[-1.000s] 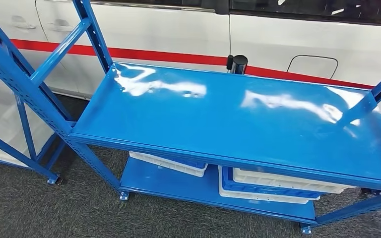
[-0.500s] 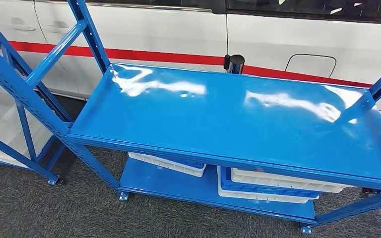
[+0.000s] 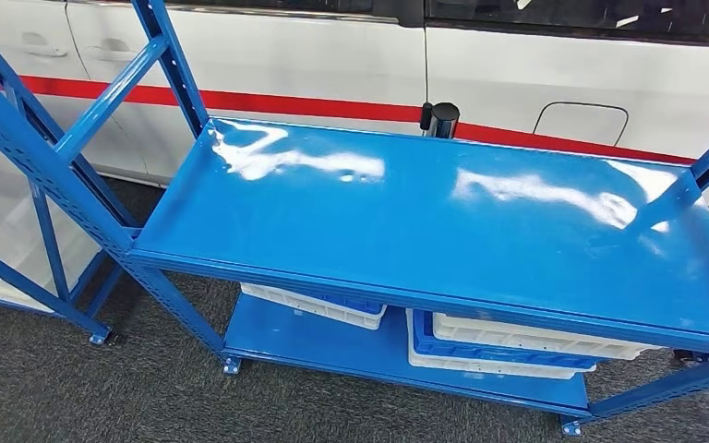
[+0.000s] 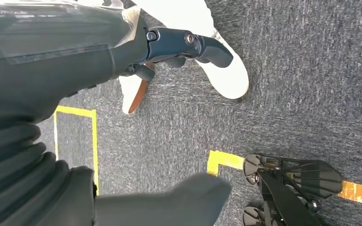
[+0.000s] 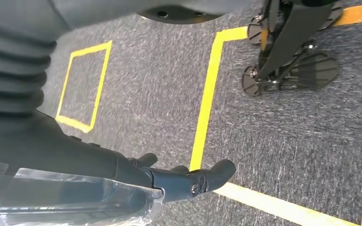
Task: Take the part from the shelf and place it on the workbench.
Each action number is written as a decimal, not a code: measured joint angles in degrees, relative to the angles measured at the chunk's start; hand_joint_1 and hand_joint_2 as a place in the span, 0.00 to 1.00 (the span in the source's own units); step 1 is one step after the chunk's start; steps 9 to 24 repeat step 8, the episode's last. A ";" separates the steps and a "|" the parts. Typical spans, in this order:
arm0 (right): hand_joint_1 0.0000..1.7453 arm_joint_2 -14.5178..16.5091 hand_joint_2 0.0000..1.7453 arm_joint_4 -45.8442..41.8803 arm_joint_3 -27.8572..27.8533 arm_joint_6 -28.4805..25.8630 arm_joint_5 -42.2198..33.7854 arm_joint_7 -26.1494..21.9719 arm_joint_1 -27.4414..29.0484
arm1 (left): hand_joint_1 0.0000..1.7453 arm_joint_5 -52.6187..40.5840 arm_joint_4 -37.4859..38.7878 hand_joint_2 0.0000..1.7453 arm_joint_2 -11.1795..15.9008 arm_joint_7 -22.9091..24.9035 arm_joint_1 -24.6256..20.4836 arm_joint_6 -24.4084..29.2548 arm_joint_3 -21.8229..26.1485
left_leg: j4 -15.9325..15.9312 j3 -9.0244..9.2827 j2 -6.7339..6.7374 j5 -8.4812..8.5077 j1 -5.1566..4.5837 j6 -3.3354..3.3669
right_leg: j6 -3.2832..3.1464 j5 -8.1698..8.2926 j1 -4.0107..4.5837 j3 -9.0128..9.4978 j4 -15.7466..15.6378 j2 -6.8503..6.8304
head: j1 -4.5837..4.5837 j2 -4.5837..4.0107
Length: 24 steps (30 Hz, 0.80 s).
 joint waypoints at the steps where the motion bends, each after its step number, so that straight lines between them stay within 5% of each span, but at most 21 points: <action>1: 0.00 -0.13 0.00 -0.25 0.54 0.05 -1.39 -0.13 0.23 | 0.00 1.09 -0.25 1.00 0.32 -0.01 0.26 -0.17 -1.20 | 0.00 0.00 0.00 0.00 -0.01 0.00 | 0.00 0.00 0.00 0.01 0.00 0.00 | 0.00 0.00; 5: 0.00 -0.66 0.00 -1.22 2.68 0.43 -6.84 -0.70 1.18 | 0.00 5.37 -1.26 1.00 1.55 -0.03 1.35 -0.82 -6.01 | 0.00 0.00 0.00 0.00 -0.01 0.00 | 0.00 0.00 0.00 0.01 0.00 0.00 | 0.00 0.00; 7: 0.00 -0.93 0.00 -1.73 3.74 0.62 -9.52 -0.84 1.67 | 0.00 7.47 -1.78 0.50 2.16 -0.04 1.93 -1.11 -8.33 | 0.00 0.00 0.00 0.00 -0.01 0.00 | 0.00 0.00 0.00 0.00 0.00 0.00 | 0.00 0.00; 8: 0.00 -1.01 0.00 -1.86 4.01 0.67 -10.20 -0.86 1.79 | 0.00 8.00 -1.92 0.33 2.33 -0.04 2.08 -1.19 -8.93 | 0.00 0.00 0.00 0.00 -0.01 0.00 | 0.00 0.00 0.00 0.00 0.00 0.00 | -0.01 0.00; 24: 0.00 -1.01 0.00 -1.86 4.01 0.67 -10.20 -0.86 1.79 | 0.00 8.00 -1.92 0.33 2.33 -0.04 2.08 -1.19 -8.93 | 0.00 0.00 0.00 0.00 -0.01 0.00 | 0.00 0.00 0.00 0.00 0.00 0.00 | -0.01 0.00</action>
